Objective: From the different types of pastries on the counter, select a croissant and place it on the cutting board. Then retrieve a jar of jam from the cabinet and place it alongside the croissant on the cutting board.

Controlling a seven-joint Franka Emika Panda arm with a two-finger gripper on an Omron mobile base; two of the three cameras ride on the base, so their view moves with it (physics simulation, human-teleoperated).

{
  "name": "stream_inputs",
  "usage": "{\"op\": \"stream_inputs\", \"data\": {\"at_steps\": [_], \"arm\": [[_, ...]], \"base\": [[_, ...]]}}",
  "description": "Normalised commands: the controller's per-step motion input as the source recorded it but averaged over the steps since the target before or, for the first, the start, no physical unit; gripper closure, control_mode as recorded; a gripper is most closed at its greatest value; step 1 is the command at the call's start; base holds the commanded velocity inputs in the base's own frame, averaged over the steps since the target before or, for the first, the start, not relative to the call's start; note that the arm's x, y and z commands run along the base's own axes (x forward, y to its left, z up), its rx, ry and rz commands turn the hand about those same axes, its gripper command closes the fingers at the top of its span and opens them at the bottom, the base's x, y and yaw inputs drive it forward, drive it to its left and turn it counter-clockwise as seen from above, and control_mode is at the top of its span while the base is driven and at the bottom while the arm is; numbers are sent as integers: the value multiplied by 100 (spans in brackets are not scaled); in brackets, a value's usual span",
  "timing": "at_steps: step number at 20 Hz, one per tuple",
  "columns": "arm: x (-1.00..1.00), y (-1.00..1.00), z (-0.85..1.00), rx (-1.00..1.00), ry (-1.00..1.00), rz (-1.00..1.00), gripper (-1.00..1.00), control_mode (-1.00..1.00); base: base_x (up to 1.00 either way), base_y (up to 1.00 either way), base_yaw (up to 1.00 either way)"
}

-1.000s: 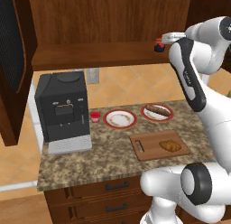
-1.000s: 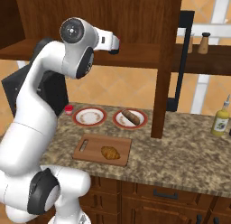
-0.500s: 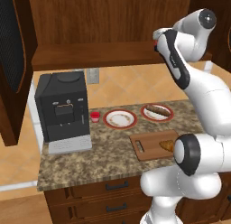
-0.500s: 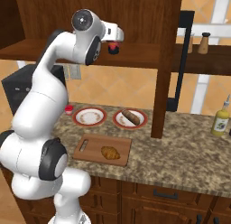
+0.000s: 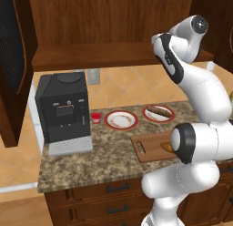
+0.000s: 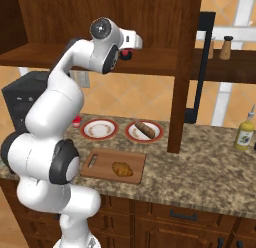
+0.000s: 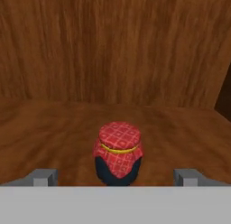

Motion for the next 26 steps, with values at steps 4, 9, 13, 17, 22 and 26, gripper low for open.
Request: {"op": "stream_inputs", "data": {"at_steps": [4, 9, 13, 17, 22, 26], "arm": [[49, 0, -7, 5, 0, 0, -100, -100], [43, 0, -12, 2, 0, 0, -100, -100], [39, 0, -21, 0, 0, 0, -100, -100], [26, 0, -28, 0, 0, 0, 100, -100], [16, 0, -16, 0, 0, 0, 100, -100], [1, 0, -1, 0, 0, 0, 100, -100]], "base": [[0, 0, 0], [0, 0, 0], [0, 0, 0], [0, 0, 0], [0, 0, 0], [0, 0, 0]]}}
